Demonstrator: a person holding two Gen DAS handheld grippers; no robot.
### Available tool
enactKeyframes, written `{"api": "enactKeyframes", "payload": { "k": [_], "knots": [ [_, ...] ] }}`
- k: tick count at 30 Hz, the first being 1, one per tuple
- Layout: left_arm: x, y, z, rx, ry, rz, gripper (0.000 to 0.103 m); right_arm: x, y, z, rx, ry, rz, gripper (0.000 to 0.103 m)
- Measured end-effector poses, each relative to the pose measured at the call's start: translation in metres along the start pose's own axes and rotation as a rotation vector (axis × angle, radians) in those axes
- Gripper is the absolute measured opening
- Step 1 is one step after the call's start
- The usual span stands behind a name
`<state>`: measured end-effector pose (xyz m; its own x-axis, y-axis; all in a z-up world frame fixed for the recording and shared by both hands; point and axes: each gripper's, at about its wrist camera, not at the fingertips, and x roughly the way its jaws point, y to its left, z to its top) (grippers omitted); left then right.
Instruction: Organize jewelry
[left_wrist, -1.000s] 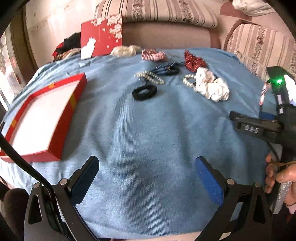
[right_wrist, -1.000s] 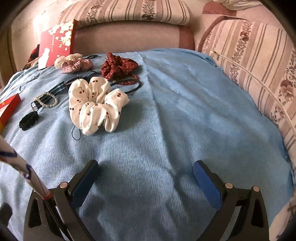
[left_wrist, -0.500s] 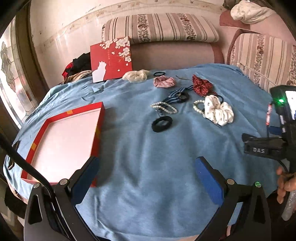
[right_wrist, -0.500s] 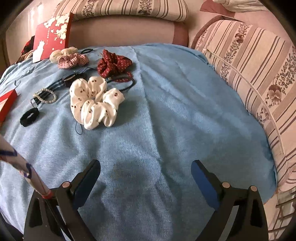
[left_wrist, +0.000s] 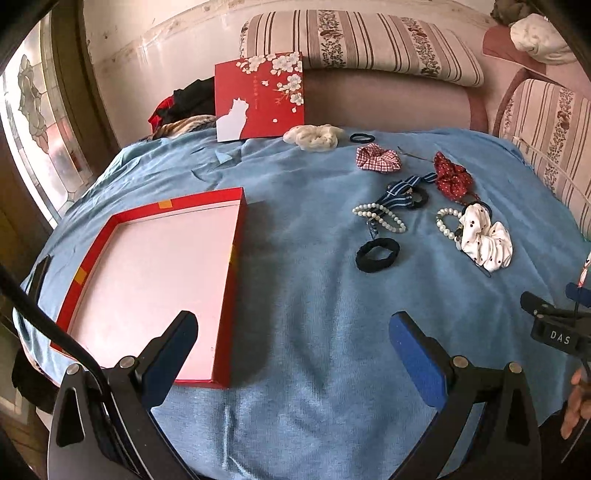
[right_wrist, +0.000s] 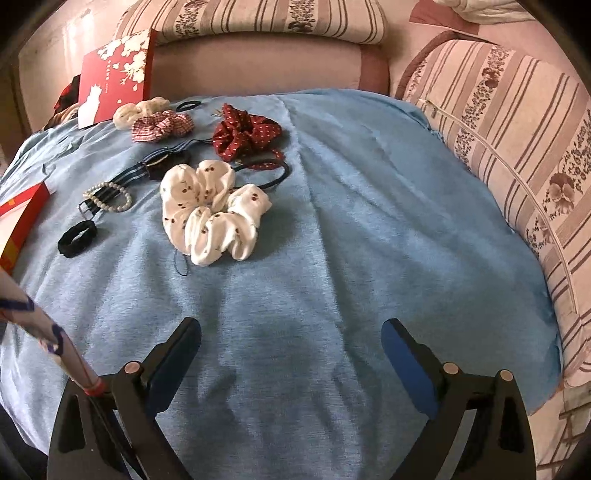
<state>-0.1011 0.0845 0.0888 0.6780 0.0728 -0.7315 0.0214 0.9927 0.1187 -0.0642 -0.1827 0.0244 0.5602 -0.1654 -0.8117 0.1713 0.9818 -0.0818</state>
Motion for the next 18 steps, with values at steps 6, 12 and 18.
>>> {"api": "enactKeyframes", "payload": {
  "k": [6, 12, 18],
  "knots": [
    [0.005, -0.002, 0.000, -0.007, 0.029, -0.027, 0.103, -0.007, 0.004, 0.004, 0.007, -0.011, 0.036, 0.099],
    [0.012, -0.003, 0.001, -0.009, 0.054, -0.035, 0.103, -0.007, 0.008, 0.008, 0.006, -0.005, 0.067, 0.098],
    [0.022, 0.000, 0.004, -0.020, 0.073, -0.042, 0.103, -0.005, 0.011, 0.011, -0.004, -0.003, 0.083, 0.096]
  ]
}}
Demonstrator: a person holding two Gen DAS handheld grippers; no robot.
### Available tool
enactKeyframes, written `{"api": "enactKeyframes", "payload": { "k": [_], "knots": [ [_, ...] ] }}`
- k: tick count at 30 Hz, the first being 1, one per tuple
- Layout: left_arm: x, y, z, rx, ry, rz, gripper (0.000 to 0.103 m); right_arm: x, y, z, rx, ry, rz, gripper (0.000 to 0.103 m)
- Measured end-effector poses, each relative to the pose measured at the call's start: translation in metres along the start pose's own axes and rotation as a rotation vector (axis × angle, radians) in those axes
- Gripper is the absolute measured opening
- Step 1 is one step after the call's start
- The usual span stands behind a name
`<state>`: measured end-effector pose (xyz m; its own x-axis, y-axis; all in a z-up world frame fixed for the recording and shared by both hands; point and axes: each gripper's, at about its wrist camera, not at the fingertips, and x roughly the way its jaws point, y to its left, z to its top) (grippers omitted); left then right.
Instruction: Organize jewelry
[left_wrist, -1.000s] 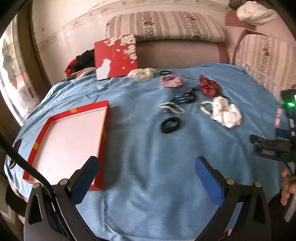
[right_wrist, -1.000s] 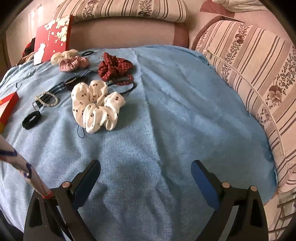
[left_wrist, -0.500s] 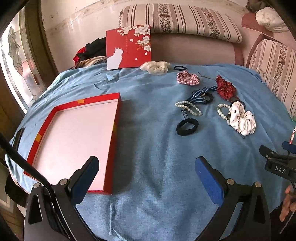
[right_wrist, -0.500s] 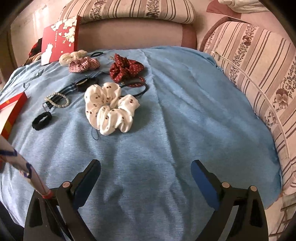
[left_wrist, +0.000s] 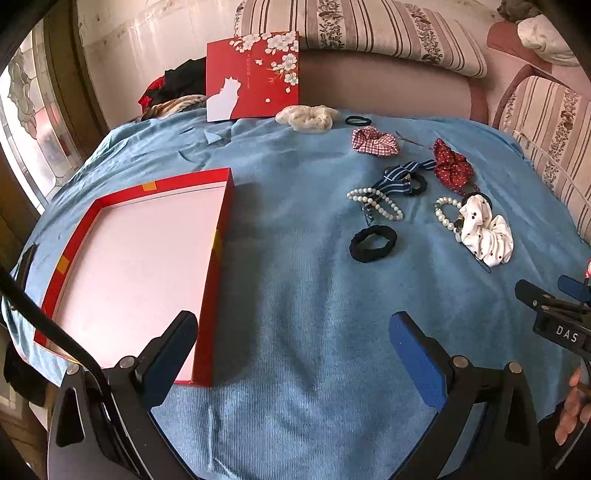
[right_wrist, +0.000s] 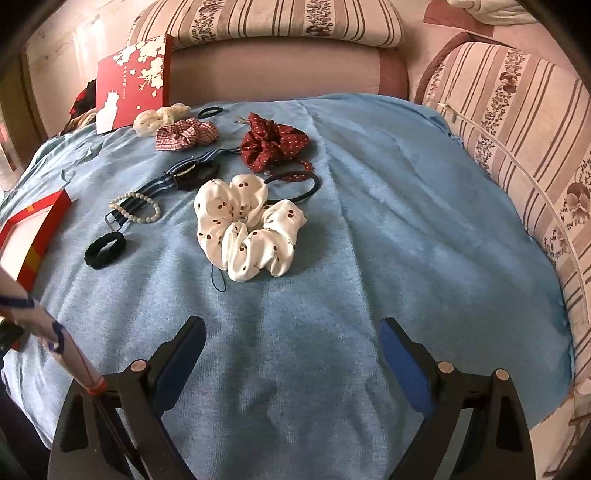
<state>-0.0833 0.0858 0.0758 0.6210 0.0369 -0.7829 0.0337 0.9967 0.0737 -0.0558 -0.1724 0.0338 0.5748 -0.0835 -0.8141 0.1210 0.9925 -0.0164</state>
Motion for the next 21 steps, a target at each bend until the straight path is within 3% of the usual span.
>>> {"api": "enactKeyframes", "payload": {
  "k": [12, 16, 21],
  "knots": [
    [0.019, -0.001, 0.009, 0.014, 0.023, -0.016, 0.103, 0.012, -0.004, 0.006, 0.002, 0.018, 0.019, 0.092],
    [0.027, 0.005, 0.022, -0.002, 0.043, -0.071, 0.103, 0.014, -0.012, 0.011, 0.025, 0.010, 0.052, 0.085],
    [0.039, 0.009, 0.056, -0.010, 0.025, -0.194, 0.092, 0.019, -0.024, 0.019, 0.081, -0.001, 0.124, 0.076]
  ]
}}
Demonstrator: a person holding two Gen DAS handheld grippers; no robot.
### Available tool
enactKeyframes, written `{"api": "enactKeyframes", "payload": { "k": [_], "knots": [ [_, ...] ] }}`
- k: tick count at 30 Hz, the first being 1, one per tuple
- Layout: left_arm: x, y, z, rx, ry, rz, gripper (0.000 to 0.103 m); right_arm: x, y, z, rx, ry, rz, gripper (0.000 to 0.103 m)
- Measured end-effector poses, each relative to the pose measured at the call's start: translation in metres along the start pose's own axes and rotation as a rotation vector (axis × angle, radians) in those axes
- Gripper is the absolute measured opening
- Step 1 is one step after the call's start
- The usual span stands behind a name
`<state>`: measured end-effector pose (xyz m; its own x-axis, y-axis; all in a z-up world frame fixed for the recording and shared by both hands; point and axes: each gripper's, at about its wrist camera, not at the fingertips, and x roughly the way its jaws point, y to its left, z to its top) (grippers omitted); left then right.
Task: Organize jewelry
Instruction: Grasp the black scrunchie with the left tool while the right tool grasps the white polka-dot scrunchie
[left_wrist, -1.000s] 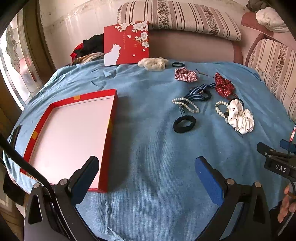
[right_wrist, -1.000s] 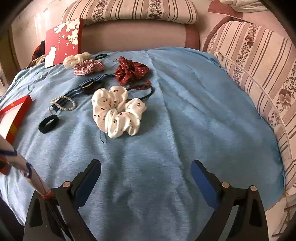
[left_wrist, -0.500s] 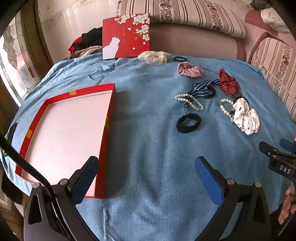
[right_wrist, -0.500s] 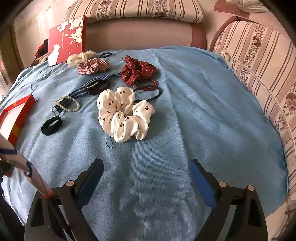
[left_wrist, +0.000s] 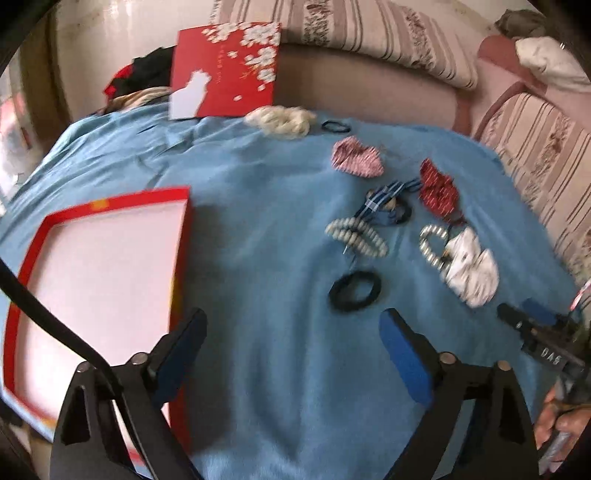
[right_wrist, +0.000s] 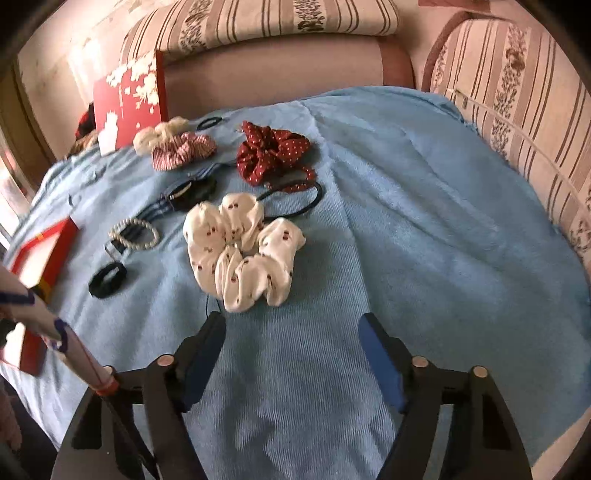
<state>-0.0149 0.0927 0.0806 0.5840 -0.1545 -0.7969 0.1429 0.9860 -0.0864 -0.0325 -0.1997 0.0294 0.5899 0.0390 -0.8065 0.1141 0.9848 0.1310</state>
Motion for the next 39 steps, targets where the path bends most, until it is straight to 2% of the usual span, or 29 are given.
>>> {"api": "enactKeyframes", "payload": {
  "k": [3, 6, 10, 13, 15, 17, 18, 19, 20, 22, 26, 30, 34, 37, 39],
  "knots": [
    [0.014, -0.002, 0.018, 0.008, -0.002, -0.059, 0.092, 0.007, -0.008, 0.006, 0.046, 0.005, 0.045, 0.072],
    [0.032, -0.005, 0.025, 0.025, 0.029, -0.115, 0.092, 0.015, -0.014, 0.010, 0.074, 0.008, 0.084, 0.069],
    [0.054, -0.014, 0.019, 0.070, 0.084, -0.178, 0.092, 0.024, -0.021, 0.016, 0.105, 0.006, 0.132, 0.068],
    [0.064, -0.021, 0.011, 0.096, 0.111, -0.217, 0.088, 0.032, -0.023, 0.020, 0.115, 0.010, 0.165, 0.068],
    [0.073, -0.025, 0.008, 0.106, 0.143, -0.241, 0.078, 0.037, -0.022, 0.023, 0.117, 0.012, 0.181, 0.067],
    [0.080, -0.028, 0.007, 0.099, 0.171, -0.251, 0.051, 0.043, -0.018, 0.026, 0.123, 0.014, 0.197, 0.065],
    [0.083, -0.029, 0.006, 0.093, 0.177, -0.243, 0.045, 0.044, -0.018, 0.027, 0.126, 0.015, 0.202, 0.063],
    [0.082, -0.029, 0.007, 0.085, 0.167, -0.228, 0.028, 0.046, -0.015, 0.029, 0.129, 0.016, 0.210, 0.054],
    [0.083, -0.029, 0.007, 0.077, 0.169, -0.228, 0.007, 0.047, -0.013, 0.031, 0.132, 0.017, 0.222, 0.047],
    [0.084, -0.023, 0.010, 0.020, 0.188, -0.257, 0.008, 0.050, -0.007, 0.033, 0.133, 0.030, 0.246, 0.015],
    [0.064, -0.014, 0.012, -0.031, 0.154, -0.277, 0.007, 0.040, 0.006, 0.035, 0.116, 0.019, 0.287, 0.009],
    [0.021, 0.007, 0.012, -0.069, 0.085, -0.295, 0.007, 0.008, 0.027, 0.034, 0.044, -0.024, 0.310, 0.008],
    [-0.014, 0.037, 0.011, -0.108, 0.034, -0.272, 0.007, -0.025, 0.058, 0.035, -0.020, -0.052, 0.360, 0.008],
    [-0.038, 0.069, 0.004, -0.127, 0.005, -0.192, 0.007, -0.047, 0.087, 0.034, -0.085, -0.062, 0.406, 0.008],
    [-0.051, 0.099, -0.004, -0.139, -0.007, -0.098, 0.007, -0.060, 0.113, 0.032, -0.133, -0.057, 0.454, 0.008]
  ]
}}
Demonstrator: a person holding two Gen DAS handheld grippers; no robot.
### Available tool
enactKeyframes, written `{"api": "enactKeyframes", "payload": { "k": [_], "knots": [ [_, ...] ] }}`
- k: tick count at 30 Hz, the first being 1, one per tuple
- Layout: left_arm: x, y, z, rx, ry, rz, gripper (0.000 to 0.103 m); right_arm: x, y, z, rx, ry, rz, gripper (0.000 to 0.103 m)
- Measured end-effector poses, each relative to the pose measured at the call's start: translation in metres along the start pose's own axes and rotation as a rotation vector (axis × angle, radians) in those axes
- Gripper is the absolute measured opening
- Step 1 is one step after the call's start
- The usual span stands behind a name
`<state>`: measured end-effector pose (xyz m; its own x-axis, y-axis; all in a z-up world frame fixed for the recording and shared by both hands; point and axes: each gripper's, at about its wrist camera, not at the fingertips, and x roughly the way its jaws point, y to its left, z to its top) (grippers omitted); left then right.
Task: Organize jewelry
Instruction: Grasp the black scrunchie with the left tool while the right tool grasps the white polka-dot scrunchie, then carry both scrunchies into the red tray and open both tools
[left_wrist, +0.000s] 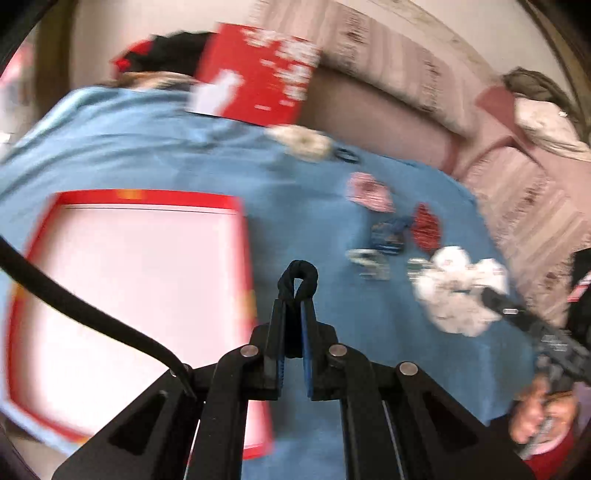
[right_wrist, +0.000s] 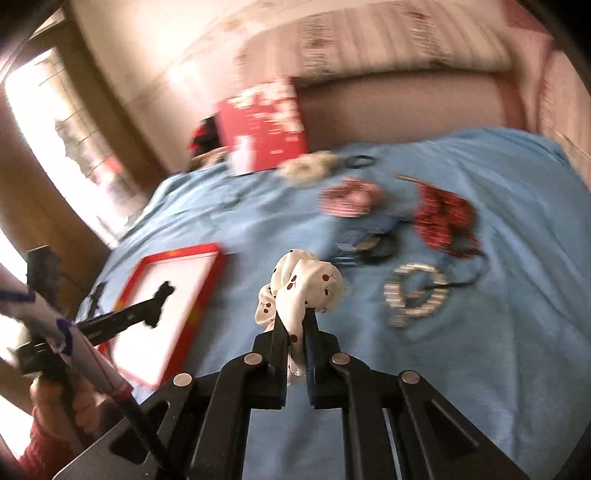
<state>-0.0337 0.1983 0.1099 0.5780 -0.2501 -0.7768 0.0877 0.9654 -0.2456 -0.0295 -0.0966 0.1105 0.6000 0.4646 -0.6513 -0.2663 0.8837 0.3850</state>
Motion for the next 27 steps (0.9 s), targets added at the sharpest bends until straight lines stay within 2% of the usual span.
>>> {"api": "enactKeyframes", "payload": {
  "k": [5, 10, 13, 18, 21, 22, 23, 24, 25, 27],
  "knots": [
    [-0.018, 0.076, -0.016, -0.085, 0.009, 0.204, 0.007, 0.029, 0.074, -0.006, -0.083, 0.091, 0.149, 0.008],
    [-0.019, 0.137, -0.031, -0.157, 0.048, 0.335, 0.007, 0.086, 0.126, -0.024, -0.113, 0.221, 0.250, 0.008],
    [-0.016, 0.165, -0.037, -0.208, 0.077, 0.365, 0.008, 0.122, 0.140, -0.033, -0.084, 0.295, 0.291, 0.008],
    [-0.011, 0.186, -0.039, -0.268, 0.084, 0.364, 0.010, 0.161, 0.148, -0.041, -0.078, 0.358, 0.286, 0.009],
    [-0.014, 0.189, -0.037, -0.283, 0.070, 0.365, 0.025, 0.164, 0.151, -0.042, -0.100, 0.358, 0.265, 0.013],
    [-0.015, 0.190, -0.036, -0.292, 0.059, 0.358, 0.034, 0.165, 0.154, -0.042, -0.110, 0.350, 0.252, 0.025],
    [-0.017, 0.189, -0.035, -0.299, 0.046, 0.352, 0.038, 0.162, 0.154, -0.043, -0.116, 0.344, 0.246, 0.033],
    [-0.019, 0.186, -0.033, -0.304, 0.034, 0.348, 0.039, 0.158, 0.153, -0.043, -0.121, 0.337, 0.246, 0.044],
    [-0.024, 0.182, -0.032, -0.307, 0.024, 0.346, 0.039, 0.151, 0.152, -0.042, -0.126, 0.322, 0.248, 0.048],
    [-0.032, 0.177, -0.030, -0.315, 0.003, 0.343, 0.041, 0.137, 0.150, -0.040, -0.142, 0.293, 0.250, 0.048]
  ]
}}
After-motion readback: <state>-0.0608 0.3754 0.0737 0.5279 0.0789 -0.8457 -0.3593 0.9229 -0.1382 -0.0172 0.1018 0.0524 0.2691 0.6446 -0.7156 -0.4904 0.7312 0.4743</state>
